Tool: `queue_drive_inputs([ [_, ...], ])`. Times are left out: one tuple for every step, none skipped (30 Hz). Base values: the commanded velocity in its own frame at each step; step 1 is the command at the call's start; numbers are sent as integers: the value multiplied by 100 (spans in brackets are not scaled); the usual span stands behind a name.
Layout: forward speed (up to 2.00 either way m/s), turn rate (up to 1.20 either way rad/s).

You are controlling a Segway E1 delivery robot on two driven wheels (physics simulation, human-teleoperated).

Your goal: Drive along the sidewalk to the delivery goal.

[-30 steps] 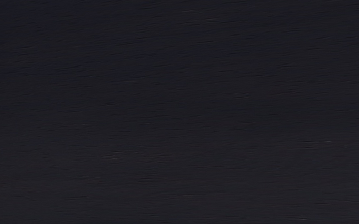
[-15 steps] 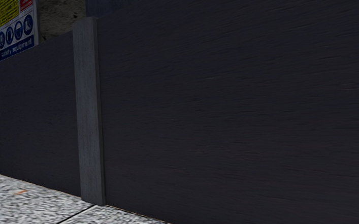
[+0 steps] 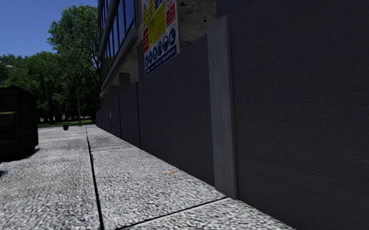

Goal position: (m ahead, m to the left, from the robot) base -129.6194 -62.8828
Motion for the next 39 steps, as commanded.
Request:
queue_drive_inputs([
  [0,0],
  [0,0],
  [0,0],
  [0,0],
  [0,0],
  [0,0],
  [0,0],
  [0,0],
  [0,0],
  [0,0],
  [0,0],
  [0,0],
  [0,0],
  [0,0],
  [0,0],
  [0,0],
  [0,0],
  [0,0],
  [0,0],
  [0,0],
  [0,0],
  [0,0],
  [0,0],
  [0,0],
  [0,0],
  [0,76],
  [0,120],
  [0,120],
  [0,120],
  [0,120],
  [0,120],
  [0,120],
  [0,120],
  [0,120],
  [0,120],
  [0,120],
  [0,120],
  [0,120],
  [0,120],
])
